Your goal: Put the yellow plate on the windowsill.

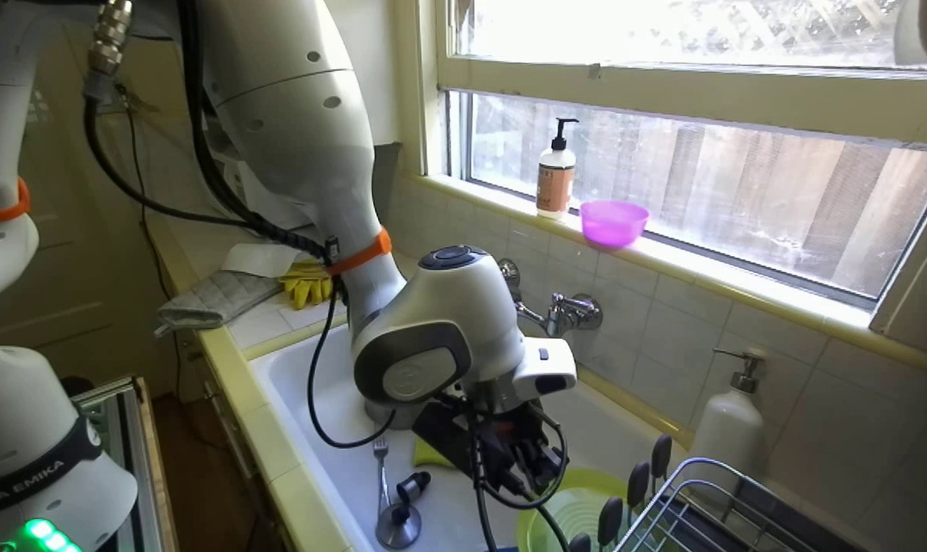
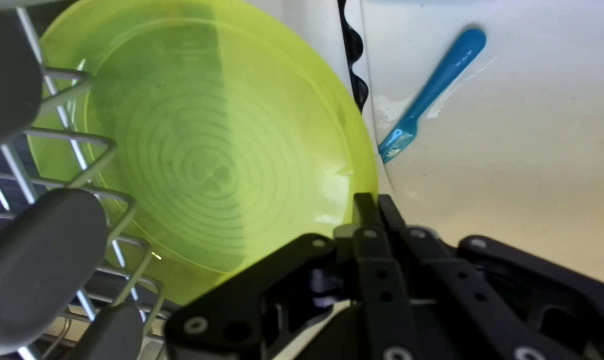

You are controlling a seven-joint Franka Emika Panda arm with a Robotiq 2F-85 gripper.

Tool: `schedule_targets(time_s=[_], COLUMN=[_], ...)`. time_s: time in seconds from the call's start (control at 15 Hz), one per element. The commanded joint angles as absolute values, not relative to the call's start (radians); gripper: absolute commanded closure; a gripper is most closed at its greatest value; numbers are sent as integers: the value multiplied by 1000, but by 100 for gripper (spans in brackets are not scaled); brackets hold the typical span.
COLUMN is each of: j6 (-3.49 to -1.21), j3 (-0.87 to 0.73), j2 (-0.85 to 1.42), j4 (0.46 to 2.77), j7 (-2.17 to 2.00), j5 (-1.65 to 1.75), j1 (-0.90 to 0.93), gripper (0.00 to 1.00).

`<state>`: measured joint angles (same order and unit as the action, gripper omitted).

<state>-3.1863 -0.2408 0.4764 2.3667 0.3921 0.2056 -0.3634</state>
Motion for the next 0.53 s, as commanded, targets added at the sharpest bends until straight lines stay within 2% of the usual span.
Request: schedule_targets(time_s=[0.0, 0.27, 0.47], j6=[-3165, -3149, -3149], j3=[-128, -59, -76], j2=[422, 394, 368], j4=[2410, 2430, 2450], j7=[388, 385, 386], j5=[216, 206, 216], j1=[-447, -489, -462], gripper=[99, 99, 99])
